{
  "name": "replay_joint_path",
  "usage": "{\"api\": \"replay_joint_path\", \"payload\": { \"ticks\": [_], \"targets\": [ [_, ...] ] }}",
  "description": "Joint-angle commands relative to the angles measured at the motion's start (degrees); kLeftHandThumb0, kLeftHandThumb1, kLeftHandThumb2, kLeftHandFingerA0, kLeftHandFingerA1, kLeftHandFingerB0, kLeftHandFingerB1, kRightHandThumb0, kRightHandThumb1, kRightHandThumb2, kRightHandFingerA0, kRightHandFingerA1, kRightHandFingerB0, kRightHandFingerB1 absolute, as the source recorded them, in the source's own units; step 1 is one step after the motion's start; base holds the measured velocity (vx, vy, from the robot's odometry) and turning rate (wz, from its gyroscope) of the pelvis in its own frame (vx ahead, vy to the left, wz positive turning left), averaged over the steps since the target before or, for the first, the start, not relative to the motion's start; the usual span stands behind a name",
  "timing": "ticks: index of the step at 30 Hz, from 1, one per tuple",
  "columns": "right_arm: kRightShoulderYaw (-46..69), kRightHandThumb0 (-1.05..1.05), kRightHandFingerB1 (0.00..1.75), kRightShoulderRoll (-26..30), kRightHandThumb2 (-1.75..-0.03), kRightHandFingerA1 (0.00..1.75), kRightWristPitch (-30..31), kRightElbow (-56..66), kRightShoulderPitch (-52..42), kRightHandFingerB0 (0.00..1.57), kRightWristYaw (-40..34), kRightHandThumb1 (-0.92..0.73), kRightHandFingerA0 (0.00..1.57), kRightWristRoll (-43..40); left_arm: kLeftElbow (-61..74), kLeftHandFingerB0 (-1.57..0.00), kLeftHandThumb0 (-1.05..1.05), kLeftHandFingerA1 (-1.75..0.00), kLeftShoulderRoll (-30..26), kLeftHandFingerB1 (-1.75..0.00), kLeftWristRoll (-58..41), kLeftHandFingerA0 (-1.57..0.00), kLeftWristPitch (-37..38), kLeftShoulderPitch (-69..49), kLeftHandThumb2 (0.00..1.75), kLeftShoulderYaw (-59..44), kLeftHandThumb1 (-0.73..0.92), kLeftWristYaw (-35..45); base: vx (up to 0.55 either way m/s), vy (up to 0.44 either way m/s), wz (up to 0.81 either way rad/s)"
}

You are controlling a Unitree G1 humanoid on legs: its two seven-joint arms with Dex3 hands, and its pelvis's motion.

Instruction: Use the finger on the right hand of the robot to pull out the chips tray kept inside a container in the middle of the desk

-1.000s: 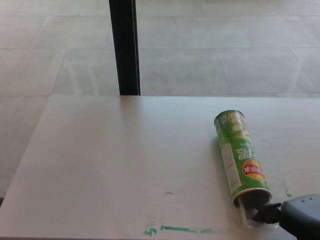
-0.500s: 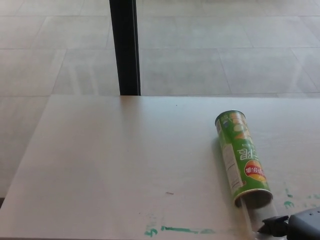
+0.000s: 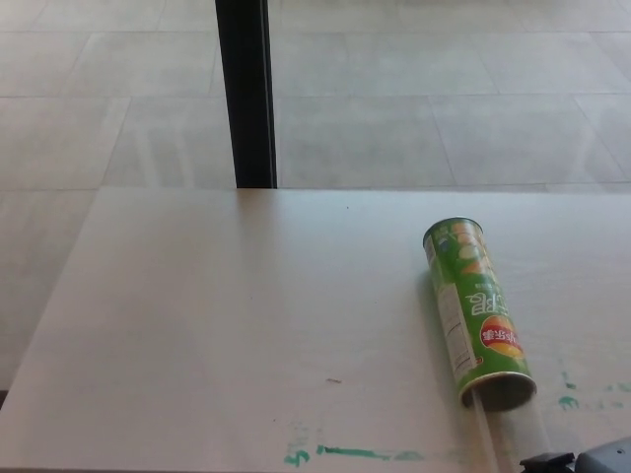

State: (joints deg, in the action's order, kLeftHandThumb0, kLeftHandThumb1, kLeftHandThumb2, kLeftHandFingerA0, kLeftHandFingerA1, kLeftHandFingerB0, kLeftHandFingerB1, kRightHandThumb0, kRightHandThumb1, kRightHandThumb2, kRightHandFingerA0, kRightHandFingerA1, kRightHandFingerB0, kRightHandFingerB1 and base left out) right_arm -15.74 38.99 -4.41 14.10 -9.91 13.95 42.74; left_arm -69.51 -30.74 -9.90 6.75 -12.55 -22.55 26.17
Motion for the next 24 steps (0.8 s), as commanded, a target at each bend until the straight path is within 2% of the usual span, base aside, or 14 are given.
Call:
{"api": "replay_joint_path", "payload": {
  "ticks": [1,4,5,15,17,20,24],
  "targets": [
    [-0.5,-0.21,0.47,0.9,-0.58,1.33,-0.7,0.2,-2.4,0.58,1.8,-0.56,0.88,0.9,0.0,-0.35,-0.66,-0.7,-1.3,-0.57,-0.2,-0.33,0.1,-0.2,0.61,-0.1,0.7,-0.3,0.0,0.0,0.0],
    [-0.3,-0.21,0.46,0.9,-0.59,1.36,-0.3,0.7,-3.1,0.57,2.7,-0.59,0.82,0.3,-1.2,-0.33,-0.66,-0.66,-1.2,-0.52,-0.4,-0.33,-0.6,0.6,0.61,-0.4,0.67,-0.7,0.0,0.0,0.0],
    [-0.3,-0.21,0.46,1.1,-0.59,1.36,-0.2,0.8,-3.4,0.57,2.9,-0.59,0.82,0.5,-1.3,-0.35,-0.65,-0.72,-1.2,-0.58,-0.3,-0.34,-0.5,0.7,0.61,-0.3,0.69,-0.7,0.0,0.0,0.0],
    [1.5,-0.19,0.47,2.3,-0.58,1.28,-0.9,2.5,-7.2,0.55,2.7,-0.57,0.87,-0.3,-0.5,-0.35,-0.65,-0.72,-1.2,-0.53,-0.1,-0.33,0.3,0.1,0.61,0.0,0.7,-0.3,0.0,0.0,0.0],
    [1.8,-0.19,0.47,2.7,-0.59,1.34,-1.5,1.8,-7.6,0.55,2.6,-0.59,0.83,-1.0,-0.7,-0.32,-0.65,-0.68,-1.3,-0.49,0.2,-0.32,0.3,0.1,0.61,0.3,0.71,-0.4,0.0,0.0,0.0],
    [2.1,-0.19,0.47,2.6,-0.59,1.36,-1.6,1.6,-7.7,0.54,2.2,-0.58,0.84,-0.8,0.0,-0.31,-0.65,-0.74,-1.0,-0.53,-0.4,-0.32,0.3,-0.4,0.61,0.0,0.71,0.2,0.0,0.0,0.0],
    [2.3,-0.2,0.44,2.2,-0.58,1.29,-0.9,1.9,-6.4,0.51,2.9,-0.57,0.85,-0.3,0.1,-0.35,-0.65,-0.7,-1.0,-0.58,0.0,-0.31,1.0,-0.7,0.61,0.3,0.72,0.4,0.0,0.0,0.0]
  ]
}}
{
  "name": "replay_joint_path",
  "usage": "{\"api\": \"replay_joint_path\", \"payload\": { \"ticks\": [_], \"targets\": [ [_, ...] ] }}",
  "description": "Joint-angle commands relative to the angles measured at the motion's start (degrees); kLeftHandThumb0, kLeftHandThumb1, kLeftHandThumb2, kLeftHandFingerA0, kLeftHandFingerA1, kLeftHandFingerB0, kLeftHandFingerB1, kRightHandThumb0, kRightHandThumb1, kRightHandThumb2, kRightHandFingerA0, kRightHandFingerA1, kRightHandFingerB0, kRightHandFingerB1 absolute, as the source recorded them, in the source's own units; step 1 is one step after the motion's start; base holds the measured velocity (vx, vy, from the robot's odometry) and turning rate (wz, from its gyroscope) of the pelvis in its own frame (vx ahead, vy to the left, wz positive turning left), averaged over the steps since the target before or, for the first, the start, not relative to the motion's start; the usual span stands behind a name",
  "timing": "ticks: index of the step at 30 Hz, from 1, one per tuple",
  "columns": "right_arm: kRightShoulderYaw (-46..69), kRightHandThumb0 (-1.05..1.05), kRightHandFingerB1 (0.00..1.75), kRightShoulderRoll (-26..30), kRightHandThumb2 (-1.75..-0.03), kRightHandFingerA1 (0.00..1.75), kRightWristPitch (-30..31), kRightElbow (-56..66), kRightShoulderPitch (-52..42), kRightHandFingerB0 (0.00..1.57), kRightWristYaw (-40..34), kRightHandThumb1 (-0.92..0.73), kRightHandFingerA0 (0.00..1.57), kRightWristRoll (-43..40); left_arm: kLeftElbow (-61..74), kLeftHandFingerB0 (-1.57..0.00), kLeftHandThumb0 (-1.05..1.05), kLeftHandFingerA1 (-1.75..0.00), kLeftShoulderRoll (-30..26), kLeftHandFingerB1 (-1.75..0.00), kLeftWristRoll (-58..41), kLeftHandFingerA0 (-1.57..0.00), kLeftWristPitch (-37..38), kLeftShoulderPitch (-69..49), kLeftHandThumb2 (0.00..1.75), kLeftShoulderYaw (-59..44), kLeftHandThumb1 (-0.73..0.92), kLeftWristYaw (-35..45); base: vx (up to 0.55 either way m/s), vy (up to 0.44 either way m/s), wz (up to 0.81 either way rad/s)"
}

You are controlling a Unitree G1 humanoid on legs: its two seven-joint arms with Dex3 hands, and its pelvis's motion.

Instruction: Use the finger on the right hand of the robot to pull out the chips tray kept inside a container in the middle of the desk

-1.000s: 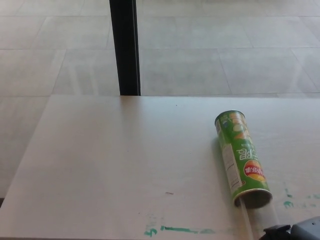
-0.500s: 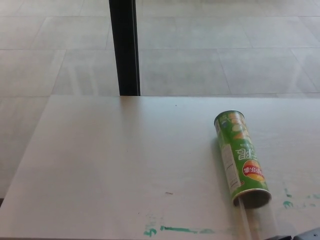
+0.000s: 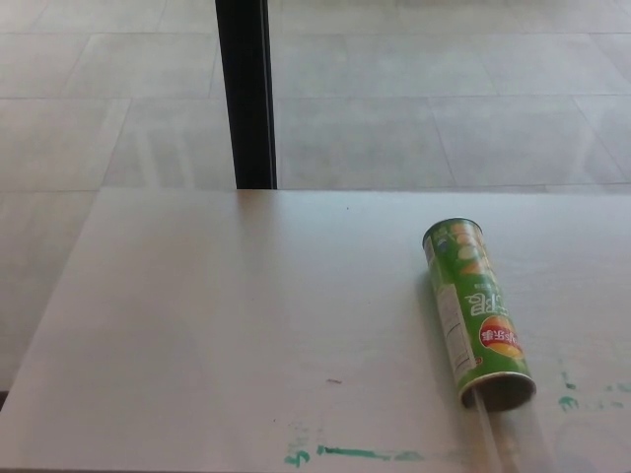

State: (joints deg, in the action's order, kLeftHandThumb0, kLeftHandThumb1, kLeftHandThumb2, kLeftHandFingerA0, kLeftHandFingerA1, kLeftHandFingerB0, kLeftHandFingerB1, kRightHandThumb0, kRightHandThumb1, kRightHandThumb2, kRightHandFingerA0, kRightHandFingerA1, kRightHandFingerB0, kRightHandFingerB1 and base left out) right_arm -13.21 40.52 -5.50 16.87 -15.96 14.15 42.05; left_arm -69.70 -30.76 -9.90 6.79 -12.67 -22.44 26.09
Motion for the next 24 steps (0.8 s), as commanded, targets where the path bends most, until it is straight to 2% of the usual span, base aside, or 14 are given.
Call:
{"api": "replay_joint_path", "payload": {
  "ticks": [1,5,6,7,9,11,12,13,17,19,20,21,22,24],
  "targets": [
    [-0.2,-0.19,0.4,0.0,-0.57,1.22,1.5,-0.6,0.6,0.42,3.5,-0.56,0.85,0.4,0.2,-0.37,-0.64,-0.72,-0.9,-0.6,-0.2,-0.32,0.4,-0.5,0.61,0.1,0.71,0.2,0.0,0.0,0.0],
    [0.4,-0.19,0.32,-0.6,-0.56,1.18,2.2,-0.2,3.6,0.16,3.5,-0.55,0.86,1.3,0.4,-0.34,-0.66,-0.7,-0.7,-0.56,0.2,-0.31,1.1,-0.9,0.61,0.4,0.72,0.4,0.0,0.0,0.0],
    [0.5,-0.16,0.45,-1.0,-0.86,1.05,4.1,0.8,5.0,0.0,5.5,-0.37,0.91,1.6,0.2,-0.32,-0.67,-0.69,-0.6,-0.52,-0.1,-0.32,0.7,-0.9,0.62,0.2,0.69,0.2,0.0,0.0,0.0],
    [0.6,-0.17,0.29,-1.2,-0.56,1.14,4.5,0.9,5.7,0.11,5.6,-0.54,0.86,1.7,-0.1,-0.32,-0.66,-0.69,-0.5,-0.5,-0.3,-0.3,0.8,-0.9,0.61,0.0,0.71,0.5,0.0,0.0,0.0],
    [1.1,-0.13,0.45,-1.7,-0.83,1.05,4.3,0.9,7.3,0.0,5.1,-0.34,0.96,1.2,-0.5,-0.33,-0.66,-0.68,-0.5,-0.5,0.0,-0.33,1.0,-0.7,0.61,0.3,0.71,0.2,0.0,0.0,0.0],
    [1.8,-0.18,0.31,-1.9,-0.56,1.08,4.4,1.1,8.5,0.1,5.4,-0.52,0.89,0.5,-0.6,-0.34,-0.64,-0.68,-0.6,-0.53,-0.2,-0.33,-0.1,-0.5,0.61,0.1,0.71,-0.1,0.0,0.0,0.0],
    [2.7,-0.12,0.47,-2.7,-0.85,1.0,4.5,1.4,9.2,0.02,5.2,-0.36,0.94,-1.0,-0.7,-0.32,-0.67,-0.66,-0.7,-0.6,0.1,-0.31,0.5,-0.6,0.99,0.3,0.57,-0.1,0.0,0.0,0.0],
    [3.2,-0.13,0.47,-3.0,-0.85,0.98,4.8,1.7,9.6,0.01,5.5,-0.36,0.92,-1.7,-0.8,-0.38,-0.62,-0.64,-0.7,-0.56,0.2,-0.31,0.6,-0.6,0.62,0.4,0.72,-0.3,0.0,0.0,0.0],
    [3.8,-0.14,0.46,-3.4,-0.85,1.01,5.2,3.2,9.1,0.0,6.7,-0.36,0.95,-1.9,-1.1,-0.37,-0.62,-0.64,-0.8,-0.54,-0.3,-0.32,0.1,-0.6,0.61,0.0,0.71,-0.7,0.0,0.0,0.0],
    [5.0,-0.19,0.29,-2.8,-0.54,0.94,4.6,5.6,7.6,0.09,7.6,-0.48,0.94,-3.1,-0.5,-0.38,-0.64,-0.69,-0.8,-0.59,-0.7,-0.32,0.0,-1.0,0.61,-0.3,0.7,-0.1,0.0,0.0,0.0],
    [5.4,-0.19,0.29,-2.5,-0.53,0.93,4.4,6.3,7.0,0.1,7.9,-0.48,0.94,-3.3,-0.5,-0.36,-0.66,-0.67,-0.8,-0.63,-0.4,-0.32,0.3,-1.1,1.0,-0.1,0.56,-0.2,0.0,0.0,0.0],
    [5.7,-0.19,0.29,-2.4,-0.53,0.93,4.3,6.6,6.7,0.1,8.0,-0.48,0.94,-3.4,-0.5,-0.36,-0.66,-0.67,-0.7,-0.63,-0.3,-0.32,0.4,-1.1,1.0,0.0,0.56,-0.2,0.0,0.0,0.0],
    [6.1,-0.21,0.3,-2.0,-0.56,0.93,4.2,7.1,6.2,0.09,8.3,-0.46,0.93,-3.5,-1.0,-0.38,-0.65,-0.63,-0.6,-0.56,-0.4,-0.3,0.3,-0.8,0.61,-0.2,0.69,-0.1,0.0,0.0,0.0],
    [8.5,-0.18,0.28,-0.6,-0.55,0.97,4.1,9.6,3.5,0.09,9.7,-0.48,0.94,-4.5,-1.3,-0.38,-0.65,-0.66,-0.4,-0.64,-0.7,-0.29,0.1,-0.6,0.61,-0.4,0.69,0.1,0.0,0.0,0.0]
  ]
}}
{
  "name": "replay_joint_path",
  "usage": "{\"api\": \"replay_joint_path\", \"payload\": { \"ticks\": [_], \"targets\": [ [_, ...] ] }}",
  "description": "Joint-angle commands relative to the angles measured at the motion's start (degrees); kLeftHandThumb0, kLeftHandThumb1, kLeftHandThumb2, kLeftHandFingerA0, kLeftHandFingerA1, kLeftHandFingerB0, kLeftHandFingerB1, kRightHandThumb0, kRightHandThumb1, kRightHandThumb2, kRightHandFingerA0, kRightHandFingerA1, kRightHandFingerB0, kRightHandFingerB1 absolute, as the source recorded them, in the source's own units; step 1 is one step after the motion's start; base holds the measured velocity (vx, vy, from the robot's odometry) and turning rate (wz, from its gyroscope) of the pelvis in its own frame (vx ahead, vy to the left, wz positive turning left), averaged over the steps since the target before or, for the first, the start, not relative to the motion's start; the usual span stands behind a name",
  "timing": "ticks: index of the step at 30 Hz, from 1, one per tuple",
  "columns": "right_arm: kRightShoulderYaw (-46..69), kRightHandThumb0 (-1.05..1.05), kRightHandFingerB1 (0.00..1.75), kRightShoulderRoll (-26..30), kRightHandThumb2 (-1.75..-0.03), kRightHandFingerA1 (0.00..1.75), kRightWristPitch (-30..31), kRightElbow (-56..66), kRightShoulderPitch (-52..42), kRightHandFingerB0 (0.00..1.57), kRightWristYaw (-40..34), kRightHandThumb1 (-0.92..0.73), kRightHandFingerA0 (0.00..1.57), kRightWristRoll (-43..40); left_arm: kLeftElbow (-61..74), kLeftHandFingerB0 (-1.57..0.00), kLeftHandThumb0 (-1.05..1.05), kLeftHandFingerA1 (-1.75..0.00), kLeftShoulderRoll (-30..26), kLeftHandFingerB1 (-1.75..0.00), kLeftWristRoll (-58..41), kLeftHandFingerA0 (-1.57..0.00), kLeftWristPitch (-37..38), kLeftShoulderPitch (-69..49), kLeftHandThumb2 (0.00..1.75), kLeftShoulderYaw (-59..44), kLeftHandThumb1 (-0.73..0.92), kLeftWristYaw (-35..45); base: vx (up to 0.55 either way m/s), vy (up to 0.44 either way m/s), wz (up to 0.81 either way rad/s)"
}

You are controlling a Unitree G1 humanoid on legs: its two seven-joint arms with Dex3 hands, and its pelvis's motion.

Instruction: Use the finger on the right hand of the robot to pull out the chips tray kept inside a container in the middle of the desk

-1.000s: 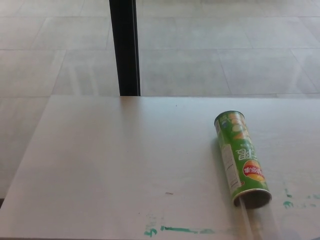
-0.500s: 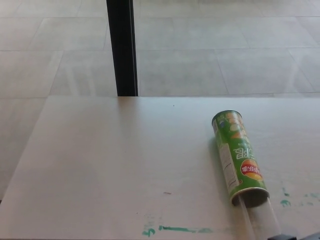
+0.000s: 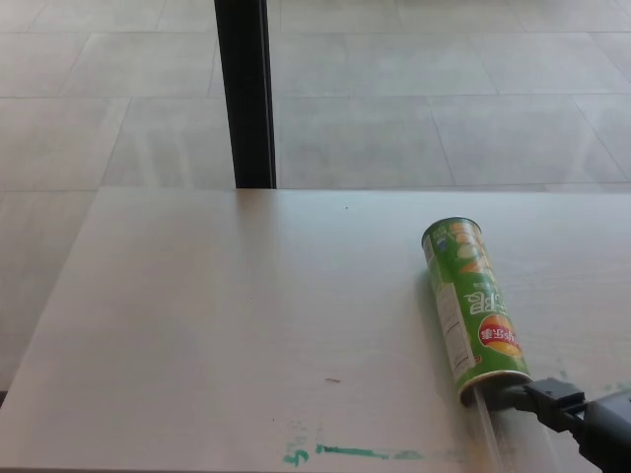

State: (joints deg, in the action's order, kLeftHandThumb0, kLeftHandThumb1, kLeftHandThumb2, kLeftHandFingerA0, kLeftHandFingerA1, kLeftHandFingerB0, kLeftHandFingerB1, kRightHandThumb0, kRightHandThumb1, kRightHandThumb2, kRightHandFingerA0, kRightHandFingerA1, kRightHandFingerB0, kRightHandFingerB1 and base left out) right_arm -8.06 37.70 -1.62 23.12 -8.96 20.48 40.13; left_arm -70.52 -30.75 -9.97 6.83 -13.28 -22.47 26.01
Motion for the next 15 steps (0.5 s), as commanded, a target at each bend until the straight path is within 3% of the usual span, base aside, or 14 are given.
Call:
{"api": "replay_joint_path", "payload": {
  "ticks": [1,4,5,6,7,9,10,11,12,13,14,15],
  "targets": [
    [4.6,-0.16,0.24,3.0,-0.58,1.04,0.9,4.5,-4.3,0.1,5.0,-0.49,0.9,-3.5,-0.6,-0.39,-0.64,-0.67,-0.4,-0.68,-0.8,-0.3,-0.1,0.1,0.61,-0.6,0.68,0.2,0.0,0.0,0.0],
    [7.1,-0.15,0.28,3.8,-0.55,1.09,0.6,5.7,-5.6,0.1,6.3,-0.5,0.89,-5.5,-1.0,-0.39,-0.62,-0.67,-0.4,-0.61,-0.4,-0.32,0.1,0.3,0.61,-0.3,0.7,-0.3,0.0,0.0,0.0],
    [11.5,-0.14,0.29,5.9,-0.55,1.24,0.2,6.9,-7.4,0.1,7.7,-0.51,0.81,-8.1,-0.6,-0.35,-0.63,-0.71,-0.6,-0.56,-0.1,-0.32,0.5,-0.1,0.61,0.0,0.71,0.3,0.0,0.0,0.0],
    [17.0,-0.11,0.45,6.6,-0.83,1.06,0.7,8.2,-9.7,0.0,8.3,-0.33,0.92,-10.3,-0.7,-0.37,-0.63,-0.68,-0.6,-0.62,-0.2,-0.31,0.8,-0.2,0.62,0.0,0.71,0.8,0.0,0.0,0.0],
    [19.0,-0.12,0.3,6.4,-0.55,1.2,1.3,8.6,-10.0,0.15,8.7,-0.51,0.88,-11.2,-0.7,-0.36,-0.64,-0.69,-0.8,-0.57,-0.2,-0.34,0.7,-0.2,0.63,-0.1,0.7,0.5,0.0,0.0,0.0],
    [25.6,-0.11,0.29,6.1,-0.56,1.21,2.5,9.4,-11.3,0.13,10.5,-0.53,0.87,-15.5,-0.8,-0.38,-0.63,-0.69,-1.0,-0.55,-0.6,-0.35,-0.1,-0.1,0.61,-0.6,0.69,-0.4,0.0,0.0,0.0],
    [28.8,-0.1,0.48,5.5,-0.84,1.06,0.3,8.1,-12.2,0.06,8.9,-0.34,0.97,-17.1,-0.8,-0.38,-0.62,-0.7,-1.0,-0.59,-1.4,-0.34,-0.5,-0.1,0.6,-1.3,0.69,0.0,0.0,0.0,0.0],
    [32.7,-0.13,0.31,5.0,-0.55,1.17,-0.6,7.4,-13.2,0.17,8.7,-0.53,0.9,-19.2,-0.3,-0.31,-0.66,-0.67,-1.2,-0.61,-1.0,-0.33,-0.4,-0.4,0.98,-0.9,0.55,0.3,0.0,0.0,0.0],
    [35.3,-0.13,0.3,4.3,-0.56,1.18,-0.9,6.9,-13.9,0.2,8.3,-0.53,0.9,-20.2,-0.6,-0.38,-0.63,-0.66,-1.2,-0.59,-0.6,-0.35,0.0,-0.3,0.61,-0.6,0.72,-0.1,0.0,0.0,0.0],
    [39.2,-0.13,0.3,3.1,-0.56,1.18,-1.2,6.0,-15.1,0.2,7.6,-0.53,0.9,-21.8,-1.1,-0.38,-0.63,-0.66,-1.2,-0.59,0.0,-0.35,0.7,-0.2,0.61,-0.3,0.72,-0.8,0.0,0.0,0.0],
    [41.4,-0.1,0.47,2.6,-0.84,1.06,-2.3,4.5,-15.7,0.08,6.7,-0.35,0.95,-22.3,-1.1,-0.38,-0.63,-0.67,-1.2,-0.6,-0.1,-0.34,0.6,-0.1,0.61,-0.3,0.71,-0.6,0.0,0.0,0.0],
    [41.7,-0.1,0.47,2.6,-0.84,1.06,-2.5,4.4,-15.9,0.08,6.7,-0.35,0.95,-22.5,-1.2,-0.38,-0.63,-0.67,-1.2,-0.6,-0.1,-0.34,0.6,-0.3,0.61,-0.4,0.71,-0.6,0.0,0.0,0.0]
  ]
}}
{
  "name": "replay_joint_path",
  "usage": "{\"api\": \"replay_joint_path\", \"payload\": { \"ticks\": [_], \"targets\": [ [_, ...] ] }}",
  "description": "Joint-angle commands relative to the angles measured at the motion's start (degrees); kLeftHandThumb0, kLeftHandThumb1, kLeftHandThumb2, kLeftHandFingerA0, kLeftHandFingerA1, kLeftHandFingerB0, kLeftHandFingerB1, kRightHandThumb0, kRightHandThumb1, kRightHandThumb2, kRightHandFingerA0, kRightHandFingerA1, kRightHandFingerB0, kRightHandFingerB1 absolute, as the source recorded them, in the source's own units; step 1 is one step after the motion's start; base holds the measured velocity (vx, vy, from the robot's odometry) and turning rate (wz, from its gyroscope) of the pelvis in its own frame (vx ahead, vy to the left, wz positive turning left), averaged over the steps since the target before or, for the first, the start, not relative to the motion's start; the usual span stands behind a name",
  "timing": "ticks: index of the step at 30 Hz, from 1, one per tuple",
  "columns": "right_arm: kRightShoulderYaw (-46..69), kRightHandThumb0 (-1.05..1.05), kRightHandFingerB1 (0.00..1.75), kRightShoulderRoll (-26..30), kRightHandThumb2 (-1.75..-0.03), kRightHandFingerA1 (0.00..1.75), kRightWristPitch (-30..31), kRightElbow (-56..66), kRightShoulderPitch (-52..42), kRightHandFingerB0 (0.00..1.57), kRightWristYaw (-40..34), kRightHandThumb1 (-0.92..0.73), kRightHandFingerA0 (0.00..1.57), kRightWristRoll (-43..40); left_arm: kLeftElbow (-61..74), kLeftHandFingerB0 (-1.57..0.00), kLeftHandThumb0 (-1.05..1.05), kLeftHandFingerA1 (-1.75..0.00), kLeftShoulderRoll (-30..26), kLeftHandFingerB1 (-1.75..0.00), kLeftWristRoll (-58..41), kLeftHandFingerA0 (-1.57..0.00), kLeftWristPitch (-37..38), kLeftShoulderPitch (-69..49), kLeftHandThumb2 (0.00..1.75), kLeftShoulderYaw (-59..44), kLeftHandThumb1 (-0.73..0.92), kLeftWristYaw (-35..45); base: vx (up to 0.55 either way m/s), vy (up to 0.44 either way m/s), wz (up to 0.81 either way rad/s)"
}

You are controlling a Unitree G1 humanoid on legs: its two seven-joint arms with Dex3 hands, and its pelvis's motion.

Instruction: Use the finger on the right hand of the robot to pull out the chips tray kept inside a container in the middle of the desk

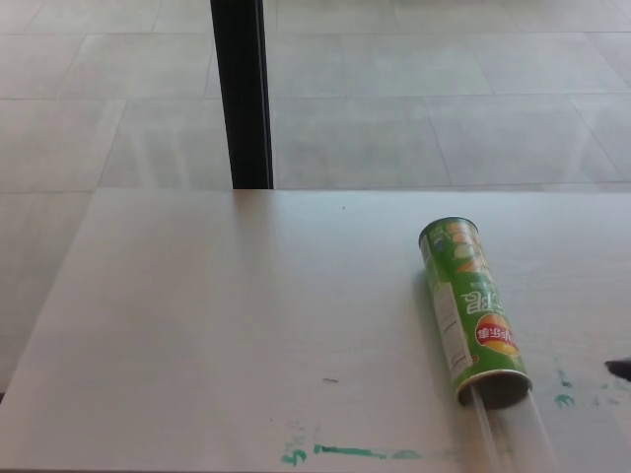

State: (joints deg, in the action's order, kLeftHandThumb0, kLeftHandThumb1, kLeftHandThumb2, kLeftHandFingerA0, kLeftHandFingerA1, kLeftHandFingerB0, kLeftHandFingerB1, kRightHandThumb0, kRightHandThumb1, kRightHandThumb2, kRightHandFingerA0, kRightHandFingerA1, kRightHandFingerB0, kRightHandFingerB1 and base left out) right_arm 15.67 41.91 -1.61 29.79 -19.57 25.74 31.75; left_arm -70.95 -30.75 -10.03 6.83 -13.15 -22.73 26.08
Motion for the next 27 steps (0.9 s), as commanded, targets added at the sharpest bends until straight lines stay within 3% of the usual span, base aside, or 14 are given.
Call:
{"api": "replay_joint_path", "payload": {
  "ticks": [1,2,5,6,10,12,13,15,16,17,18,19,26,27],
  "targets": [
    [22.5,-0.09,0.49,-3.3,-0.84,1.09,-5.4,-5.8,-6.9,0.13,-1.1,-0.33,0.97,-15.9,-0.3,-0.34,-0.62,-0.67,-1.1,-0.54,-0.2,-0.33,0.2,-0.4,0.61,-0.2,0.71,-0.6,0.0,0.0,0.0],
    [24.1,-0.15,0.31,-4.1,-0.56,1.25,-3.4,-6.0,-7.5,0.25,-1.1,-0.51,0.87,-15.5,-0.1,-0.38,-0.64,-0.65,-1.1,-0.64,-0.3,-0.31,0.4,-0.8,0.62,-0.2,0.7,-0.1,0.0,0.0,0.0],
    [27.2,0.09,0.39,-5.4,-0.54,1.04,-0.8,-7.1,-9.2,0.22,-0.6,-0.52,0.92,-15.5,0.0,-0.39,-0.65,-0.7,-1.0,-0.63,-0.3,-0.34,0.5,-0.9,0.61,-0.3,0.7,-0.2,0.0,0.0,0.0],
    [29.4,-0.1,0.5,-6.5,-0.87,1.01,-2.0,-11.1,-10.9,0.12,-2.5,-0.36,0.91,-15.4,-0.2,-0.36,-0.62,-0.67,-1.0,-0.56,-0.3,-0.33,0.3,-0.8,0.61,-0.3,0.71,-0.4,0.0,0.0,0.0],
    [31.5,-0.14,0.34,-10.2,-0.56,1.05,-3.0,-19.7,-13.1,0.25,-8.2,-0.53,0.89,-13.8,-1.0,-0.31,-0.63,-0.67,-0.9,-0.51,-0.5,-0.31,-0.3,-0.2,0.62,-0.5,0.68,-0.4,0.0,0.0,0.0],
    [32.1,-0.23,0.41,-12.5,-0.63,1.03,-2.5,-24.4,-12.9,0.23,-11.2,-0.48,0.87,-13.6,-1.0,-0.36,-0.64,-0.67,-0.9,-0.57,-0.1,-0.3,0.3,-0.3,0.61,-0.1,0.71,-0.6,0.0,0.0,0.0],
    [32.3,-0.21,0.4,-13.7,-0.63,1.04,-3.5,-28.6,-12.7,0.23,-14.0,-0.49,0.86,-13.3,-0.7,-0.32,-0.69,-0.67,-0.8,-0.61,0.3,-0.31,1.0,-0.6,1.0,0.2,0.56,-0.7,0.0,0.0,0.0],
    [32.7,-0.21,0.4,-14.1,-0.63,1.04,-4.5,-30.3,-12.6,0.23,-14.8,-0.49,0.86,-13.4,-0.4,-0.32,-0.69,-0.67,-0.5,-0.61,0.2,-0.31,1.0,-0.6,1.0,0.3,0.56,-0.6,0.0,0.0,0.0],
    [32.3,-0.16,0.39,-15.7,-0.56,1.14,-3.2,-32.7,-11.9,0.25,-17.1,-0.54,0.85,-12.8,-0.5,-0.32,-0.62,-0.67,-0.5,-0.5,-0.5,-0.29,0.3,-0.5,0.61,-0.3,0.72,0.1,0.0,0.0,0.0],
    [31.6,-0.17,0.39,-16.4,-0.56,1.17,-1.0,-33.6,-11.2,0.24,-18.6,-0.55,0.84,-11.3,-1.0,-0.34,-0.62,-0.66,-0.5,-0.48,-0.4,-0.31,0.1,0.1,0.61,-0.3,0.71,-0.3,0.0,0.0,0.0],
    [30.9,-0.26,0.44,-16.9,-0.66,1.12,-1.1,-35.7,-10.5,0.25,-21.5,-0.49,0.85,-9.6,-1.1,-0.3,-0.65,-0.69,-0.6,-0.59,-0.5,-0.35,-0.1,0.2,0.99,-0.4,0.56,-0.1,0.0,0.0,0.0],
    [30.1,-0.24,0.41,-17.6,-0.57,1.03,-1.0,-38.1,-10.0,0.28,-24.7,-0.57,0.82,-7.8,-1.0,-0.3,-0.65,-0.69,-0.7,-0.53,-0.4,-0.31,-0.1,0.2,0.62,-0.2,0.69,0.1,0.0,0.0,0.0],
    [29.7,-0.25,0.47,-22.6,-0.58,1.24,-0.9,-52.3,-6.7,0.29,-33.7,-0.58,0.69,-9.9,-0.8,-0.33,-0.63,-0.65,0.1,-0.51,-0.6,-0.3,0.1,0.4,0.61,-0.3,0.7,-0.3,0.0,0.0,0.0],
    [28.8,-0.28,0.47,-22.2,-0.58,1.18,-0.9,-55.3,-6.4,0.28,-34.2,-0.58,0.7,-9.4,-1.0,-0.32,-0.67,-0.66,0.1,-0.61,-0.6,-0.31,0.0,0.6,0.98,-0.4,0.55,-0.4,0.0,0.0,0.0]
  ]
}}
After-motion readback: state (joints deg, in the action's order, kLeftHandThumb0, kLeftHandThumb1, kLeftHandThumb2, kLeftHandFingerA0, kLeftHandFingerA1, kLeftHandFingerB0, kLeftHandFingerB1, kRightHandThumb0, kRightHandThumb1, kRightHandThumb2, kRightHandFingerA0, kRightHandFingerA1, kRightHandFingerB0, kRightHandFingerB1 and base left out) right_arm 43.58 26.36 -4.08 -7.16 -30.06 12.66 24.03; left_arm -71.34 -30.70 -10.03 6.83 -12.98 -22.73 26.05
